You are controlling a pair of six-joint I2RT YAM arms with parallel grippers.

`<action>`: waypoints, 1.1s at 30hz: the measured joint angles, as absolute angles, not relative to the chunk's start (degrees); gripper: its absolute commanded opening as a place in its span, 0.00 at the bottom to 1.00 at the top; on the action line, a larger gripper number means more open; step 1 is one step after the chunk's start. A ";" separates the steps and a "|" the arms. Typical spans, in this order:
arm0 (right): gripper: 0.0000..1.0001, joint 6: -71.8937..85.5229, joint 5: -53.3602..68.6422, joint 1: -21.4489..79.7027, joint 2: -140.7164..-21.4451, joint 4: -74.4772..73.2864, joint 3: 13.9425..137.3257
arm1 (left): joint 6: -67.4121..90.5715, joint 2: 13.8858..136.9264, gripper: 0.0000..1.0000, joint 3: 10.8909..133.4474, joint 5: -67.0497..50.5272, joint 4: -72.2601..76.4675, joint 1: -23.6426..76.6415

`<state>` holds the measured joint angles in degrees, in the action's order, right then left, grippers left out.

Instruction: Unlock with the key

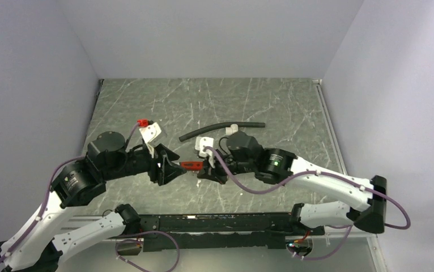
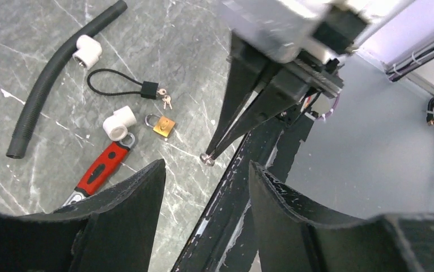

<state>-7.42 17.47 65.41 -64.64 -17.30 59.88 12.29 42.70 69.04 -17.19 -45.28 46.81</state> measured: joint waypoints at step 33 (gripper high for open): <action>0.00 9.63 33.80 60.75 -77.23 -50.48 69.21 | 29.06 31.90 0.48 19.68 -36.40 14.74 46.78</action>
<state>9.63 33.80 60.75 -77.23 -50.48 69.21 29.06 31.90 19.68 -36.40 14.74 46.78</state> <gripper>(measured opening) 0.007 0.514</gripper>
